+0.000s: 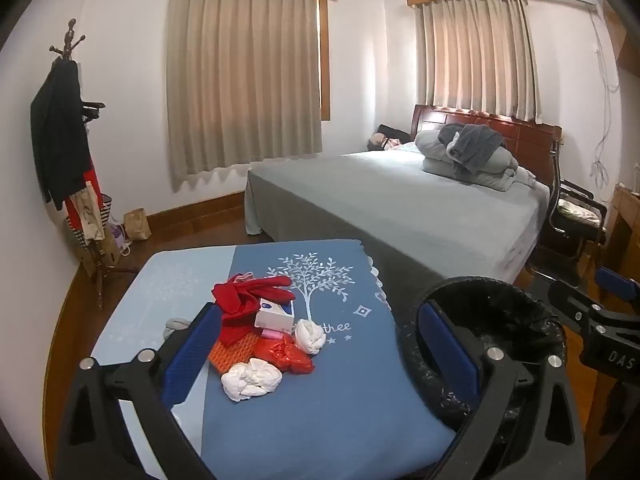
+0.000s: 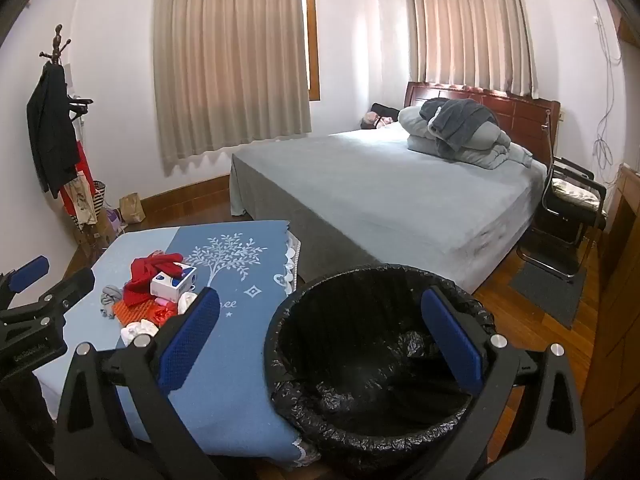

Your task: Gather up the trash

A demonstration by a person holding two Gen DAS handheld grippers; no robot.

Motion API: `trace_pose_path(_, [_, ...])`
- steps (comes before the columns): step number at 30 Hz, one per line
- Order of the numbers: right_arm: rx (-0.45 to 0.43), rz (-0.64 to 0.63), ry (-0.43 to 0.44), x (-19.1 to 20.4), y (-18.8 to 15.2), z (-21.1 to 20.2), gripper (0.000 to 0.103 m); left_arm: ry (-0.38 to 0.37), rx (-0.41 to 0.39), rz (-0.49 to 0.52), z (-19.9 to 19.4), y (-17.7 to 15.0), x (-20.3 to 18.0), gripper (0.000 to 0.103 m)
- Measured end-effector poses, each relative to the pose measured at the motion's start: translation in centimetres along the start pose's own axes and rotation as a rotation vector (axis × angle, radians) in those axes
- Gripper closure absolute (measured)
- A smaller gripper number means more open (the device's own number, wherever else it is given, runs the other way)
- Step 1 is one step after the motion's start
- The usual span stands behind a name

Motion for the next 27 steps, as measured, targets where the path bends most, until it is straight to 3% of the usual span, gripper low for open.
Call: trace_pose_path(27, [0.005,0.004,0.002,-0.03,-0.17,0.20,0.005,0.003,0.006,0.003,-0.02,0.02,-0.04,0.006])
Point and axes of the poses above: each gripper's, at about its wrist camera, not at the fingertips, and z roughly the way its jaws point, x to its left, y to its top, the point moved 2 cm from there along z, roughly the way its jaws point, and after that the axes turned 13 degrees about -z, right-handed, at the moved point
